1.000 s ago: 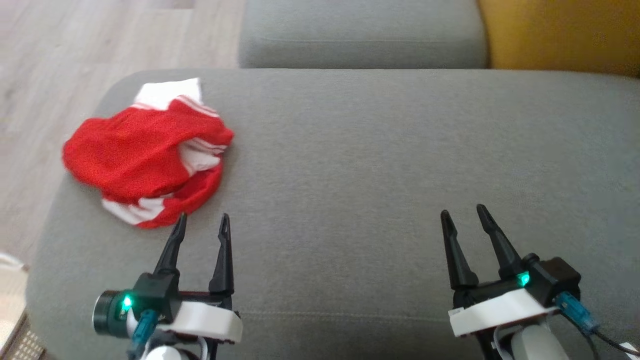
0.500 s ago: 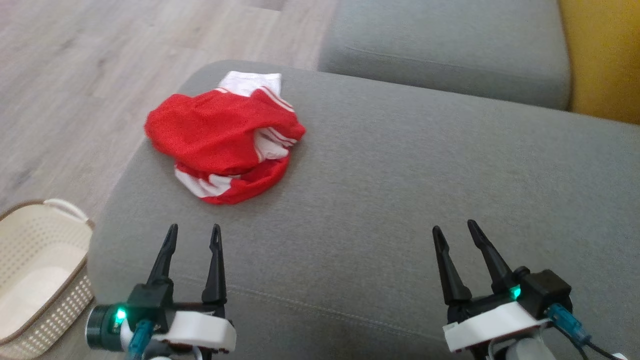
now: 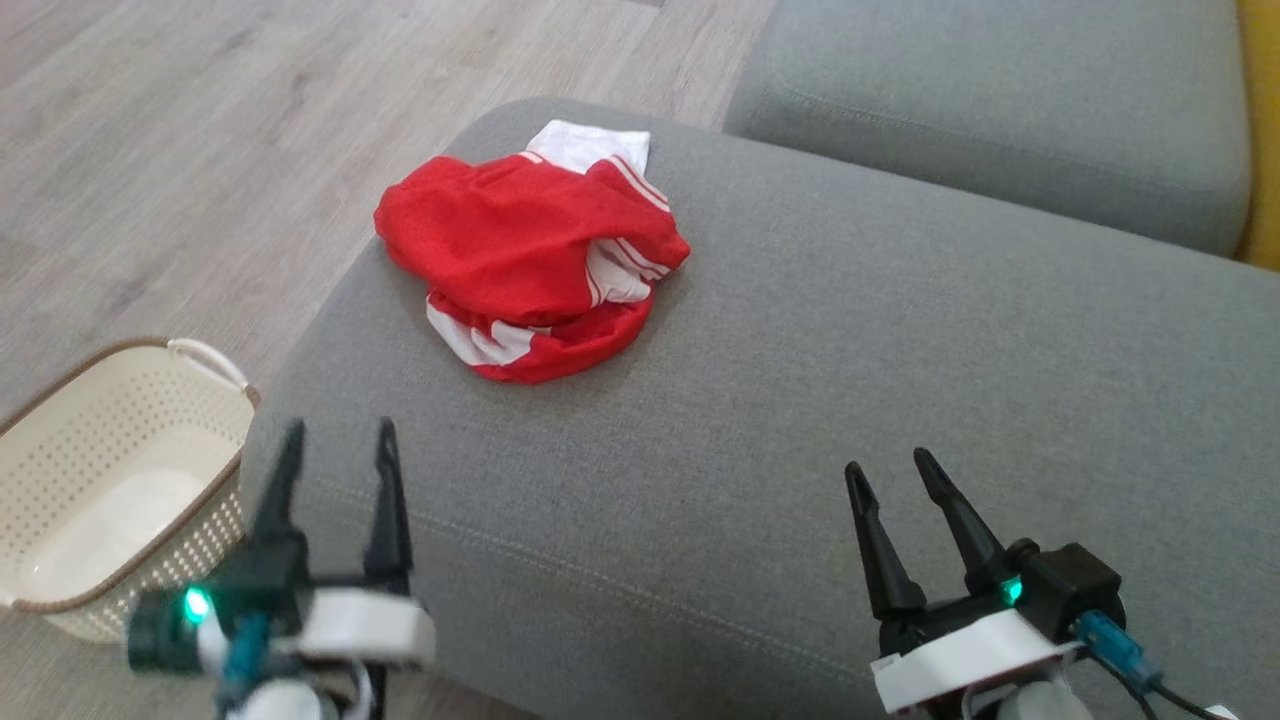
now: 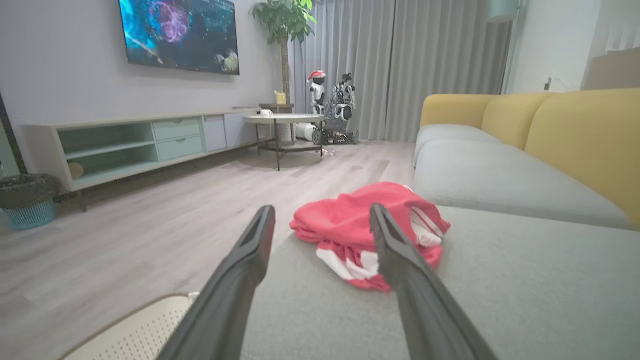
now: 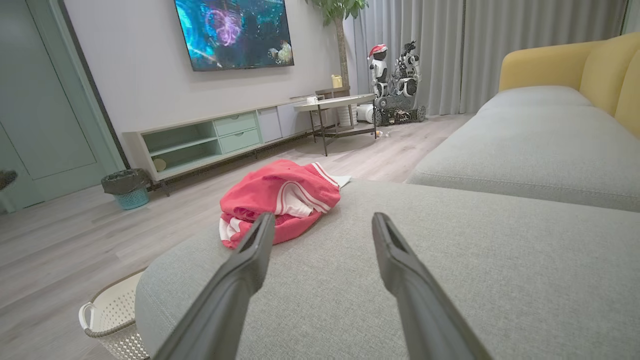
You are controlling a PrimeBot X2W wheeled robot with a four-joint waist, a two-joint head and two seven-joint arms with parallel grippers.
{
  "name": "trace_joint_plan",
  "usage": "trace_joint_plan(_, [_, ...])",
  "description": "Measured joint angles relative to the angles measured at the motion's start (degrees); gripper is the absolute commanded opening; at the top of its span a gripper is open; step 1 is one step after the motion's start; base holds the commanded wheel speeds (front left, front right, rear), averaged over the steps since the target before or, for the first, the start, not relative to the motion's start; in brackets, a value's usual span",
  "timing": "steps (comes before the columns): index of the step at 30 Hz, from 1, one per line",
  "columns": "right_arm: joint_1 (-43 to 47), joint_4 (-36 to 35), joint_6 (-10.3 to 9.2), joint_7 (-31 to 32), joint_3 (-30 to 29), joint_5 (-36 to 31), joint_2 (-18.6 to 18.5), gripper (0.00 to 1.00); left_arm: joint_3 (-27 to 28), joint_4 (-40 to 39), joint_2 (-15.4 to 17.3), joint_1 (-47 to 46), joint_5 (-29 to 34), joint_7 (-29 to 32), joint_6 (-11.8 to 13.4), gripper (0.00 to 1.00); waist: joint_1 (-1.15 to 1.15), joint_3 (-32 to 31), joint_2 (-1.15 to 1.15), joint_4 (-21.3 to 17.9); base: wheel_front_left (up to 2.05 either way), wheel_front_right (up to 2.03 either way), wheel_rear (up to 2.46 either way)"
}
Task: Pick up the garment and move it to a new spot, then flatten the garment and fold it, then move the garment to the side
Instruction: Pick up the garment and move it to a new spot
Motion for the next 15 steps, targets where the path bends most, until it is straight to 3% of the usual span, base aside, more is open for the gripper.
trace_joint_plan(5, [-0.07,0.22,0.00,0.00,-0.12,-0.78,0.00,1.00,1.68,-0.34,1.20,-8.65,0.10,0.00,-0.65,1.00,0.00,1.63,0.00,0.30,0.00,0.00,0.00])
trace_joint_plan(10, [-4.49,0.13,0.00,0.00,-1.68,-4.86,-0.01,1.00,3.28,0.04,1.77,-21.57,-0.76,-0.16,-3.12,1.00,0.00,6.73,0.00,-0.49,0.00,0.00,0.00])
trace_joint_plan(15, [-9.31,-0.19,0.00,-0.01,-3.69,-8.62,-0.10,1.00,5.44,11.84,2.36,-35.24,-4.87,-0.16,-7.90,1.00,0.00,13.88,0.00,-2.91,0.00,0.00,0.00])
